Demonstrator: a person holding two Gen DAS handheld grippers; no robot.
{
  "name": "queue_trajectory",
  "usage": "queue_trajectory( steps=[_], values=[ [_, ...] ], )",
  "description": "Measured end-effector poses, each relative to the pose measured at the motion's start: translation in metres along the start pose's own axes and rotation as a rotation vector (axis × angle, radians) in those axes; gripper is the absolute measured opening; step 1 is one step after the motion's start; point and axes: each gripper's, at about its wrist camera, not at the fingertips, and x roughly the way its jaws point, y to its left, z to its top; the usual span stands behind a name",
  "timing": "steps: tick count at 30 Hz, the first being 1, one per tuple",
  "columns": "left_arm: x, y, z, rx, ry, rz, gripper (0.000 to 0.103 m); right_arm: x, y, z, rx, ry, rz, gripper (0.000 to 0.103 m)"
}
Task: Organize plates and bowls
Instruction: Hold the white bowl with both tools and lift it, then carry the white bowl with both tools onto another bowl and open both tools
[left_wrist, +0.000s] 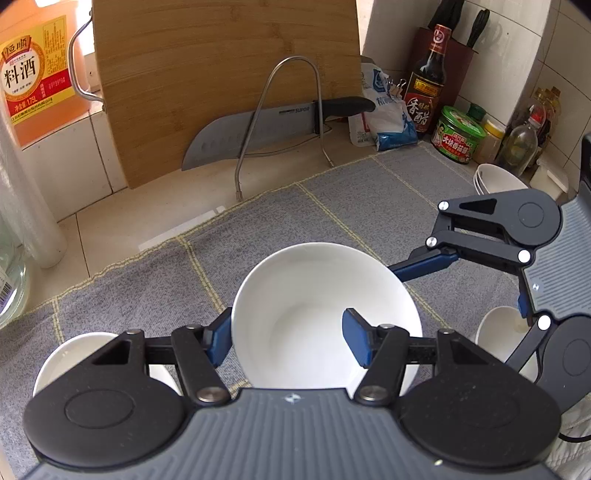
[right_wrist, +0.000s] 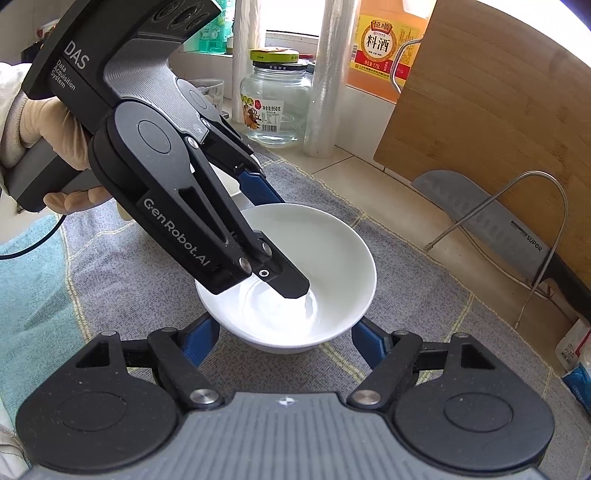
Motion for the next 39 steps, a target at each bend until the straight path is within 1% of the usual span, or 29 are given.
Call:
queue_trajectory(
  steps=[9, 19, 30, 39],
  values=[
    [-0.020, -0.023, 0.003, 0.038, -0.038, -0.013, 0.060, -0.025, 0.003, -0.012, 0.021, -0.032, -0.037, 0.082],
    [-0.035, -0.055, 0.004, 0.097, -0.052, -0.040, 0.061, -0.058, 0.012, -0.029, 0.072, -0.044, -0.063, 0.082],
    [-0.042, -0.094, 0.003, 0.149, -0.062, -0.092, 0.061, -0.093, 0.020, -0.054, 0.121, -0.044, -0.113, 0.082],
    [-0.036, -0.120, 0.001, 0.189, -0.058, -0.142, 0.061, -0.115, 0.023, -0.075, 0.173, -0.032, -0.147, 0.082]
  ],
)
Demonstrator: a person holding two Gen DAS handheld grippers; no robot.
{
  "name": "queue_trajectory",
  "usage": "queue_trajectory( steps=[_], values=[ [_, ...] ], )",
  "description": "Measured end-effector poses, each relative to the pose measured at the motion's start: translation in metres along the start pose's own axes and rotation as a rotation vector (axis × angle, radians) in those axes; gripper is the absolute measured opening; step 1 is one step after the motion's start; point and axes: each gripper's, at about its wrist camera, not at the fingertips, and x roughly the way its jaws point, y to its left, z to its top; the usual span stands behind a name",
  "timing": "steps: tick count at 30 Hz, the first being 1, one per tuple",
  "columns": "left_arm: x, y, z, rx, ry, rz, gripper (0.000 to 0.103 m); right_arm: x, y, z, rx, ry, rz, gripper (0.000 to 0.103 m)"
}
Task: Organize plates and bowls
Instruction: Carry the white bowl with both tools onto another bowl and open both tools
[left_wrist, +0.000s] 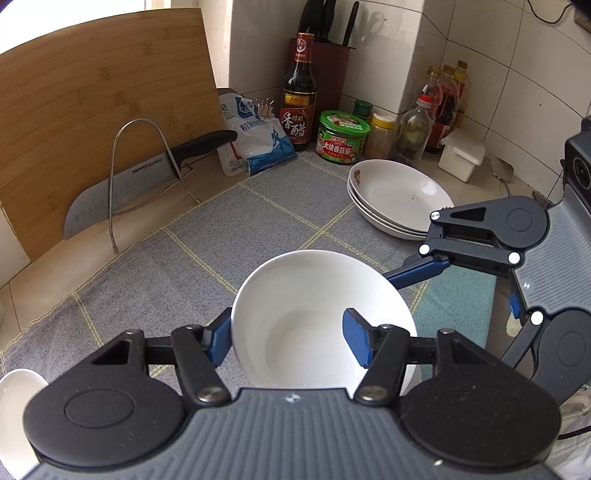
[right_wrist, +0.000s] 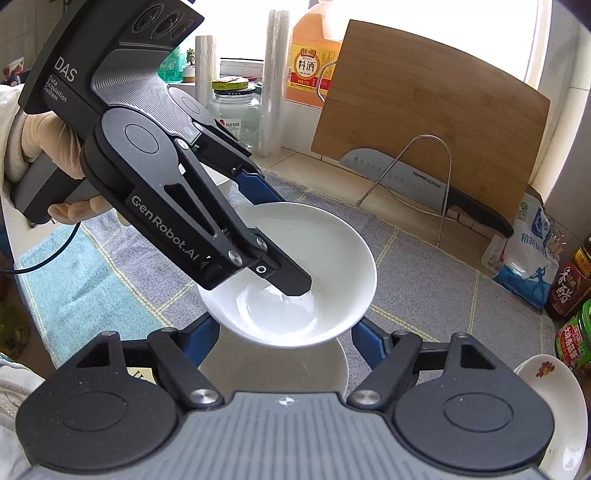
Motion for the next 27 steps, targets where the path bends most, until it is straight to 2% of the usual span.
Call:
queue_trajectory(
  steps=[9, 27],
  values=[
    [0.014, -0.012, -0.007, -0.001, 0.033, -0.045, 0.061, -0.005, -0.008, -0.016, 0.061, 0.046, 0.022, 0.082],
    [0.023, -0.018, -0.012, -0.008, 0.064, -0.057, 0.062, -0.005, -0.016, -0.022, 0.106, 0.083, 0.066, 0.082]
  ],
)
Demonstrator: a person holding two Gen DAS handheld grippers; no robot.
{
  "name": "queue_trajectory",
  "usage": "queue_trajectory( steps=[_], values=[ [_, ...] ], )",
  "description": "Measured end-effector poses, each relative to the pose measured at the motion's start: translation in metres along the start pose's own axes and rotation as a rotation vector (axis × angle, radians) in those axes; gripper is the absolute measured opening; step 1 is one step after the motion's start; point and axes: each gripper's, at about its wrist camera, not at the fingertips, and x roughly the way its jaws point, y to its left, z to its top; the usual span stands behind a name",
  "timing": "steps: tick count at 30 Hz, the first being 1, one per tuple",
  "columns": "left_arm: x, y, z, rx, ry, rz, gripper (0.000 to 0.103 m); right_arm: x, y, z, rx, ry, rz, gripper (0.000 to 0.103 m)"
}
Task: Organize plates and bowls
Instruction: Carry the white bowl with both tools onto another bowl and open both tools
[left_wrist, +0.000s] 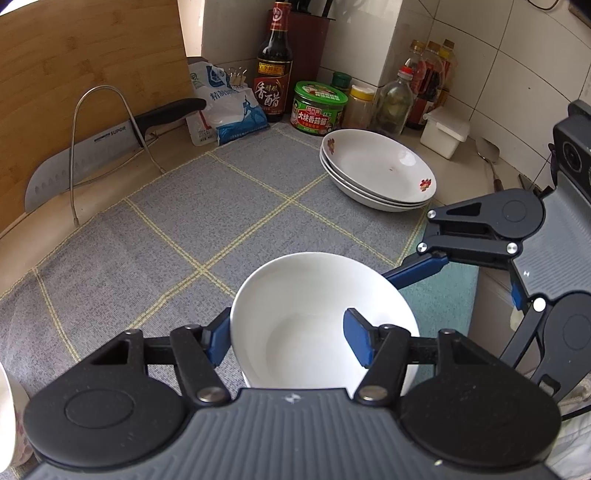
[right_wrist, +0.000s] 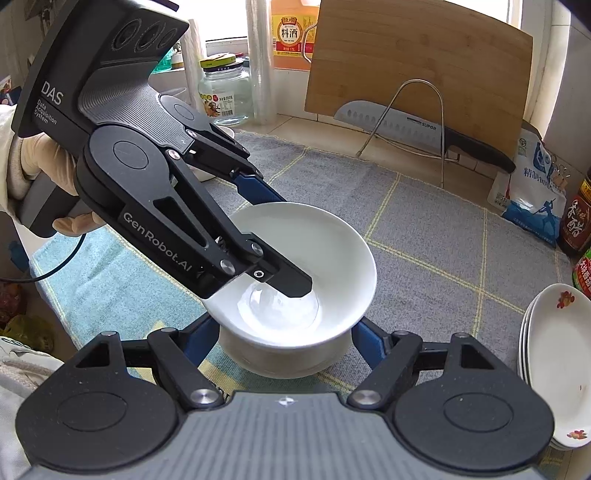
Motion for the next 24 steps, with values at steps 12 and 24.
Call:
queue_trajectory(
  steps=[12, 24],
  values=[
    [0.0058, -0.0012, -0.0041, 0.018, 0.009, 0.003, 0.062, 0.0032, -0.0030, -0.0009, 0.004, 0.020, 0.009, 0.082],
    [0.0096, -0.0009, -0.0057, 0.026, 0.009, 0.002, 0.065, 0.0090, -0.0030, -0.0023, 0.001, 0.039, 0.006, 0.083]
  ],
)
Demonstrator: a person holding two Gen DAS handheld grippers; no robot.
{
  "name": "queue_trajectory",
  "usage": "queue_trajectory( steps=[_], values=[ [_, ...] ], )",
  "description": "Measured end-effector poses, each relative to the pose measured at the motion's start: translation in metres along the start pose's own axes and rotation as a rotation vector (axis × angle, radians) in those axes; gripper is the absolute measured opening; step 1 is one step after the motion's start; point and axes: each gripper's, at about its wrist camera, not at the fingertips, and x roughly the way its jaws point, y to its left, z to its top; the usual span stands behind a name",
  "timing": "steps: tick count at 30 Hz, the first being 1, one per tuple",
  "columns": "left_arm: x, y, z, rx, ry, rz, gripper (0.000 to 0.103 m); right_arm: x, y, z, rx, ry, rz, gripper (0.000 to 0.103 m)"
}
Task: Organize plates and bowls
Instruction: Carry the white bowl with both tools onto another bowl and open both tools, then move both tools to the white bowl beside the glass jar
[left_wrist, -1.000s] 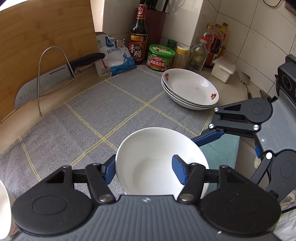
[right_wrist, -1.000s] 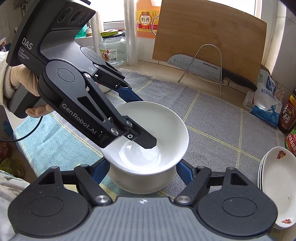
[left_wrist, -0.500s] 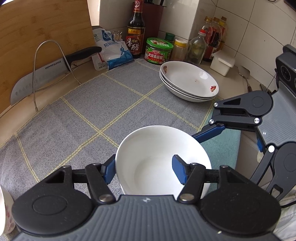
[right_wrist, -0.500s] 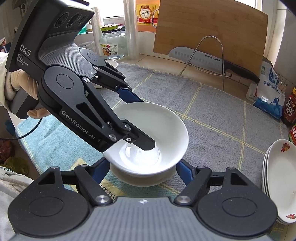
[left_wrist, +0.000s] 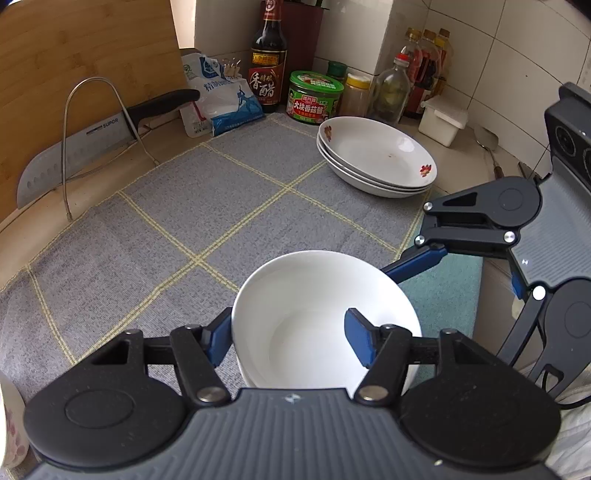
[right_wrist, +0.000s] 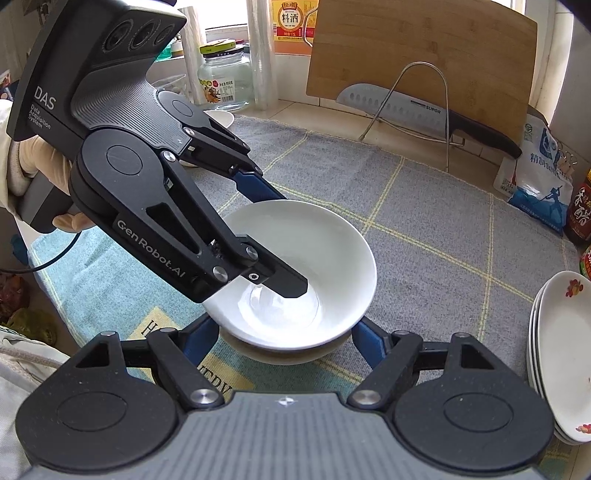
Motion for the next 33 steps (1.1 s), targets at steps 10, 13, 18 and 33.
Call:
queue_trajectory(
  steps=[10, 13, 18, 33],
  values=[
    [-0.008, -0.003, -0.001, 0.010, -0.031, 0.039, 0.083, -0.009, -0.002, 0.007, 0.003, -0.057, 0.006, 0.103],
    [-0.012, -0.002, -0.003, 0.008, -0.041, 0.052, 0.086, -0.008, 0.000, 0.008, -0.001, -0.057, 0.008, 0.103],
    [-0.021, 0.001, -0.008, -0.001, -0.054, 0.071, 0.086, -0.007, 0.005, 0.013, -0.014, -0.069, 0.015, 0.103],
    [-0.069, 0.047, -0.049, -0.090, -0.111, 0.177, 0.087, 0.014, 0.045, 0.051, -0.105, -0.093, 0.035, 0.103]
  ],
)
